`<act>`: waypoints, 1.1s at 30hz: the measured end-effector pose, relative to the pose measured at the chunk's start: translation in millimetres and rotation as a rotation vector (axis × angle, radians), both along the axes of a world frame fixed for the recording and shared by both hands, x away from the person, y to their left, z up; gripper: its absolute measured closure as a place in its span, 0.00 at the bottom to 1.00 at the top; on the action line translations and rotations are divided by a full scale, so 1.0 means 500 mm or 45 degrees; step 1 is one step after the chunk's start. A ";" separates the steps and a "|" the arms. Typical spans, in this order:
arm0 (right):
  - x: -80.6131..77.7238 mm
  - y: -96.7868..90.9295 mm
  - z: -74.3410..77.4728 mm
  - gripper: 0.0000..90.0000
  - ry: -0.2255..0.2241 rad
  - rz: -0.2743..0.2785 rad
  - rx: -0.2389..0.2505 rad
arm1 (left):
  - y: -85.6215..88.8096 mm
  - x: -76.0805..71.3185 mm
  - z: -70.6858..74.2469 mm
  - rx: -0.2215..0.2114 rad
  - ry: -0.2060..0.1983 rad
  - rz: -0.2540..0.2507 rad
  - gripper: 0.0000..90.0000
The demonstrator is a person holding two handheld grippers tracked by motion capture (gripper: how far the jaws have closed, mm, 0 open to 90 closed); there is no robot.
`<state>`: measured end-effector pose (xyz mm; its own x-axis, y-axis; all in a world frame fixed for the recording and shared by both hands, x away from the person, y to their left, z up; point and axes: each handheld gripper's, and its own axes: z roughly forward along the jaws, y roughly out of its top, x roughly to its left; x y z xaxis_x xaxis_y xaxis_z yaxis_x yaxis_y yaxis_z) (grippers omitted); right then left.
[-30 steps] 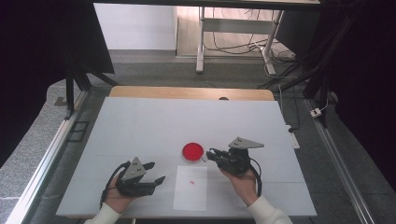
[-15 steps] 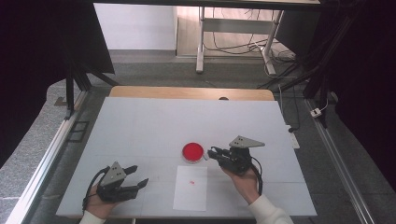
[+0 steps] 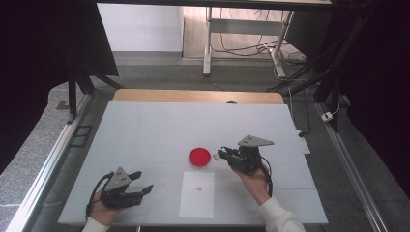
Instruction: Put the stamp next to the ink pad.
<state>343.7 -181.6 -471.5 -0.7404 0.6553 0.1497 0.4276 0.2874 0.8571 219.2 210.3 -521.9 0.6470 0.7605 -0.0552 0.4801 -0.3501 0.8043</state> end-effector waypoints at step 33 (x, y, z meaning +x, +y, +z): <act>0.057 0.056 -0.051 0.81 0.053 0.004 -0.356 | -0.001 0.003 -0.006 0.016 0.005 0.002 0.38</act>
<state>372.4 -153.8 -497.0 -0.7394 0.6732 -0.0060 0.4597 0.5114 0.7260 220.6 209.8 -524.9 0.6457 0.7621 -0.0481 0.4835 -0.3593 0.7982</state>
